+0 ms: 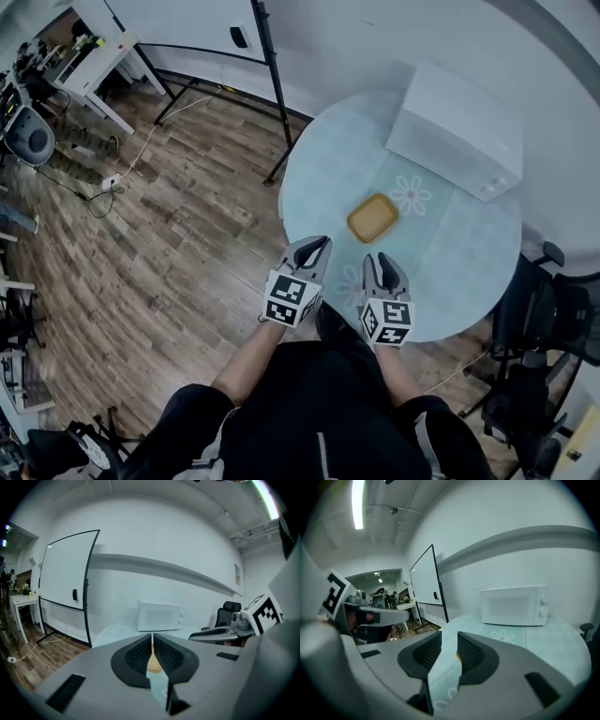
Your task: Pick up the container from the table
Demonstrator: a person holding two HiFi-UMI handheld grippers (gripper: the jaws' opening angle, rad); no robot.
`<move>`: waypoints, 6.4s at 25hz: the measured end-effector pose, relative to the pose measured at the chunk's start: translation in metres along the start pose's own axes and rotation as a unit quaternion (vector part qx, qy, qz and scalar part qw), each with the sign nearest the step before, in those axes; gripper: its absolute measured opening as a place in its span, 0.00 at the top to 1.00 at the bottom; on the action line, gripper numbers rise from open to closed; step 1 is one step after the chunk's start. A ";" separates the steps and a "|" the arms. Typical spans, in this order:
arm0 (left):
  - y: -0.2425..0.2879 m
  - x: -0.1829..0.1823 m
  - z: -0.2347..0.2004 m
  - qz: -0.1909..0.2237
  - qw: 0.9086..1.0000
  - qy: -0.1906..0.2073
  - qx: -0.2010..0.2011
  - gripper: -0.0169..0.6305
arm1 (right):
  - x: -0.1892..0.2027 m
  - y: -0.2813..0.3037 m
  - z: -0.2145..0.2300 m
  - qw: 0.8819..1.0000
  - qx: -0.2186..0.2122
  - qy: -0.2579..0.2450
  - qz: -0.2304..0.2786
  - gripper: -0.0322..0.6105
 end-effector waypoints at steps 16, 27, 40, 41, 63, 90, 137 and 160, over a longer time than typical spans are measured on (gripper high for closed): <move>0.034 0.002 -0.031 -0.021 0.999 -0.022 -0.012 0.93 | 0.005 0.080 0.028 0.999 0.018 -0.005 -0.037 0.77; 0.061 0.003 -0.039 -0.038 0.999 -0.023 -0.007 0.93 | 0.011 0.111 0.056 0.998 0.035 0.001 -0.061 0.75; 0.066 -0.007 -0.051 -0.052 0.998 -0.010 0.038 0.93 | 0.035 0.133 0.074 0.990 0.104 0.027 -0.096 0.73; 0.066 -0.006 -0.052 -0.054 0.998 -0.009 0.041 0.93 | 0.038 0.135 0.076 0.989 0.111 0.030 -0.098 0.72; 0.040 0.017 -0.083 -0.075 0.997 -0.035 0.001 0.93 | 0.131 0.175 0.115 0.946 0.207 0.110 -0.222 0.70; 0.020 0.030 -0.094 -0.075 0.995 -0.052 -0.028 0.93 | 0.157 0.182 0.103 0.935 0.180 0.087 -0.294 0.91; 0.037 -0.009 -0.113 -0.023 0.999 -0.015 0.018 0.93 | -0.026 0.068 0.059 0.983 0.106 0.121 -0.093 0.91; 0.043 -0.023 -0.104 -0.014 0.999 -0.006 0.030 0.93 | -0.033 0.060 0.047 0.986 0.090 0.115 -0.082 0.91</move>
Point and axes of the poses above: the fingertips, and each gripper's own axes: y forward along the fingers, z to its right, x out of its underside, the point moved 1 cm from there along -y, backward along the fingers, and after that the axes turned 11 degrees about x, right-handed, at the moved point
